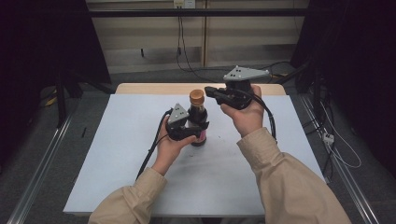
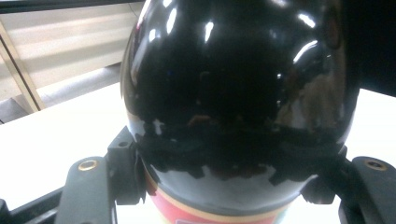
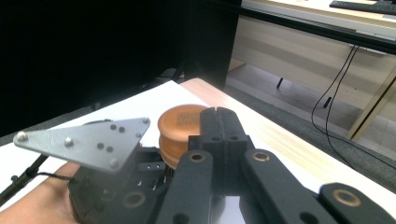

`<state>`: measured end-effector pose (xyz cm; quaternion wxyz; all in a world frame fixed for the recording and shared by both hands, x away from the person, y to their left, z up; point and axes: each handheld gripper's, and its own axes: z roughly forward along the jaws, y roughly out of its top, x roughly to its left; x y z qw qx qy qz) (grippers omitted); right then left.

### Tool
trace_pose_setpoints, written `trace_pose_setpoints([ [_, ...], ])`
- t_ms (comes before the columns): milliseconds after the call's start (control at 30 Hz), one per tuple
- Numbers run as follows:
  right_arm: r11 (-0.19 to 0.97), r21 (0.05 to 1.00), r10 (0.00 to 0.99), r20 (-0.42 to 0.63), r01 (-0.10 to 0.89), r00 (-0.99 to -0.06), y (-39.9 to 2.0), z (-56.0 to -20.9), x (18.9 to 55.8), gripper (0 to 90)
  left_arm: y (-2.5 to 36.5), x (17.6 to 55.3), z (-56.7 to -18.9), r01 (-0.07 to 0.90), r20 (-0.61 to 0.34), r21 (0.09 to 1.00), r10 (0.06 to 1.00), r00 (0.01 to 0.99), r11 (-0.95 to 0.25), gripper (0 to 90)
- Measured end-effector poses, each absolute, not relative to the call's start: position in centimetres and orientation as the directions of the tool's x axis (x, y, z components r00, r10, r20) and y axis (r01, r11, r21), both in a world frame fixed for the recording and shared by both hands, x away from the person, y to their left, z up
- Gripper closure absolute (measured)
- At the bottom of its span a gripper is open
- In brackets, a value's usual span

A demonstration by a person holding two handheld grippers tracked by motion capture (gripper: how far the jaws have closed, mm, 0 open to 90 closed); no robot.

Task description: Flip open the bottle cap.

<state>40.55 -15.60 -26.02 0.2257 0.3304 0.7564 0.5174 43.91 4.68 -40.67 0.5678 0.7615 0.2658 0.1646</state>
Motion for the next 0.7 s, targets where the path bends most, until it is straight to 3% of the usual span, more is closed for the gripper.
trace_pose_setpoints([
  [700, 0.272, 0.908, 0.700, 0.041, 0.319, -0.713, -15.6, -28.4, 40.6, 90.0, 4.7, 44.0, -40.8, 0.208, -0.048, 0.955, 0.580, 0.814, -0.213, 31.4],
])
